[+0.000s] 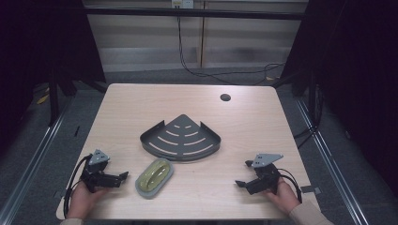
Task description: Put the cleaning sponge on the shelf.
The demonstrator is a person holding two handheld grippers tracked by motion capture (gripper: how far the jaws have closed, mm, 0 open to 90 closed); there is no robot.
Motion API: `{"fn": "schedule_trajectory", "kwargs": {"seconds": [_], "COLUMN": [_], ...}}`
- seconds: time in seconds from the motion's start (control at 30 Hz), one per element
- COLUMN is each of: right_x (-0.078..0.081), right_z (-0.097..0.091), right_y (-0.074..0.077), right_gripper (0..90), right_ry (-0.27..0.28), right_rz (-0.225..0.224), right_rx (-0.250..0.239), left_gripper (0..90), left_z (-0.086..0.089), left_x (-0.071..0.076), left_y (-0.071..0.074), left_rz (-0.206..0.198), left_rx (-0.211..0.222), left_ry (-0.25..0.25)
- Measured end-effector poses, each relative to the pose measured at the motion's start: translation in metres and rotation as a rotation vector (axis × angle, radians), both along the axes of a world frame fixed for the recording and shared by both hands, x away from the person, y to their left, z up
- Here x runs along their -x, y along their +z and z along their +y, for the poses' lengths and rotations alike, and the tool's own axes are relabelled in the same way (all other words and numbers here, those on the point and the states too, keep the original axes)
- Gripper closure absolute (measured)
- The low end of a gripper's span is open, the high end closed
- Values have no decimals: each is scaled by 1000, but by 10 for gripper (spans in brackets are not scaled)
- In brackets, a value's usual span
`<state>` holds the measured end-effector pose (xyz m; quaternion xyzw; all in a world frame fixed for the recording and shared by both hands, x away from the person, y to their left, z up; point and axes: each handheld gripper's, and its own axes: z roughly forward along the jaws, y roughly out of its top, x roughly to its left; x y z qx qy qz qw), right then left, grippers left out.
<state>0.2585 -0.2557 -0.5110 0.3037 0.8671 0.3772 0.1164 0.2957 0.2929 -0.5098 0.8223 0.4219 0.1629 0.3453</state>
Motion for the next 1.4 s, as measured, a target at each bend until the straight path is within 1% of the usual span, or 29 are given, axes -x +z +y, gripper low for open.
{"fn": "schedule_trajectory", "kwargs": {"seconds": [0.07, 0.1, 0.17, 0.23, 0.27, 0.3, 0.33, 0.37, 0.4, 0.47, 0.5, 0.57, 0.6, 0.67, 0.7, 0.73, 0.8, 0.83, 0.9, 1.0, 1.1, 1.13, 1.17, 1.27, 1.33, 1.37, 1.4], "right_x": [0, 0, 0, 0, 0, 0, 0, 0, 0, 0, 0, 0, 0, 0, 0, 0, 0, 0, 0, 0, 0, 1, 1, 1, 1, 1, 1], "right_z": [0, 0, 0, 0, 0, 0, 0, 0, 0, 0, 0, 0, 0, 0, 0, 0, 0, 0, 0, 0, 0, 1, 1, 1, 1, 1, 1], "right_y": [0, 0, 0, 0, 0, 0, 0, 0, 0, 0, 0, 0, 0, 0, 0, 0, 0, 0, 0, 0, 0, 0, 0, 0, 0, 0, 0], "right_gripper": [121, 121, 121, 121, 121, 121, 121, 120, 120, 120, 120, 120, 120, 120, 120, 120, 120, 120, 120, 120, 119, 118, 118, 117, 116, 116, 116], "right_ry": [0, -1, -1, 0, -1, -1, -1, -3, -4, -4, -4, -4, -4, -4, -4, -4, -4, -4, -4, -5, -6, -7, -9, -9, -10, -9, -9], "right_rz": [0, 0, 1, 0, 1, 1, 0, -1, 0, 1, 0, 0, 0, 0, 0, 0, 0, 0, 0, 1, 1, 1, 2, 2, 1, 2, 2], "right_rx": [0, 0, 0, 0, 0, 1, 0, 2, 3, 2, 2, 3, 3, 2, 2, 3, 3, 3, 3, 3, 3, 3, 3, 1, 4, 3, 3], "left_gripper": [7, 7, 23, 88, 157, 234, 242, 212, 212, 217, 225, 218, 219, 229, 232, 237, 241, 242, 249, 252, 261, 261, 261, 272, 272, 273, 273], "left_z": [0, 1, 0, -2, -3, -4, -7, -9, -12, -16, -19, -23, -25, -28, -30, -31, -35, -36, -41, -48, -58, -61, -63, -71, -73, -78, -80], "left_x": [0, 0, -1, -1, -1, -2, -2, -3, -3, -2, -2, -1, 0, 0, 0, -1, -2, -3, -4, -6, -8, -8, -10, -11, -12, -13, -14], "left_y": [0, 2, 6, 12, 18, 20, 23, 24, 27, 32, 34, 39, 43, 47, 50, 52, 57, 60, 66, 73, 78, 79, 80, 86, 88, 93, 95], "left_rz": [5, 14, 46, 84, 118, 134, 158, 174, 197, 215, 224, 241, 254, 282, 299, 304, 331, 339, 350, 363, 392, 397, 397, 419, 422, 424, 425], "left_rx": [0, -21, -41, -70, -84, -79, -88, -92, -116, -150, -168, -182, -184, -179, -189, -200, -208, -213, -228, -231, -227, -229, -245, -246, -250, -260, -257], "left_ry": [-1, -15, -14, -17, -24, -32, -27, -25, -41, -76, -81, -105, -125, -151, -161, -165, -168, -180, -188, -201, -231, -228, -245, -257, -260, -271, -272]}}
